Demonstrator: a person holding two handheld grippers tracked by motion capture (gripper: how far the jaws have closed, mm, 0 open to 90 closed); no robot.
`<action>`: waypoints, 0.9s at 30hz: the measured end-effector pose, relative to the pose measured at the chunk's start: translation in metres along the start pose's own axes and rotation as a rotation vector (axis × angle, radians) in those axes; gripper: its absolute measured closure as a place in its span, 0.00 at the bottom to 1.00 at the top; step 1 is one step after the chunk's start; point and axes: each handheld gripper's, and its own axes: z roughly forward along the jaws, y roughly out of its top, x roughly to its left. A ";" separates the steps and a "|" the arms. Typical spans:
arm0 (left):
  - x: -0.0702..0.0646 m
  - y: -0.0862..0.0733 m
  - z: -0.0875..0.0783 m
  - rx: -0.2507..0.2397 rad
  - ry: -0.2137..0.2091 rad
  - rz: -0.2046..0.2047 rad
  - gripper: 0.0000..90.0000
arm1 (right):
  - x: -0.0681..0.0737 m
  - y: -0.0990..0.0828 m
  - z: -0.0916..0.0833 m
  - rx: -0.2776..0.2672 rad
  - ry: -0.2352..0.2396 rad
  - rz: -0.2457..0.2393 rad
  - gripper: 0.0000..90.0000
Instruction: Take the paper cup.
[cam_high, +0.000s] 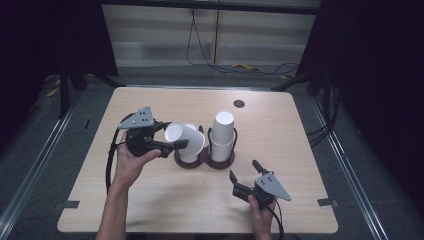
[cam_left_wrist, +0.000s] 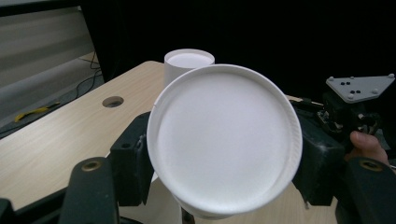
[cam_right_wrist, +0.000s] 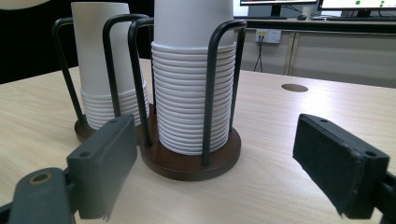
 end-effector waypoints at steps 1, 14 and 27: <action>-0.003 -0.003 0.001 -0.003 -0.011 0.009 0.37 | -0.001 0.000 0.000 -0.002 0.006 0.001 0.15; -0.011 -0.024 0.012 0.006 0.011 -0.009 0.36 | -0.003 0.001 0.001 0.006 0.066 0.010 0.14; -0.015 -0.050 0.018 -0.002 -0.022 -0.029 0.36 | 0.016 0.004 0.006 0.064 0.239 -0.010 0.14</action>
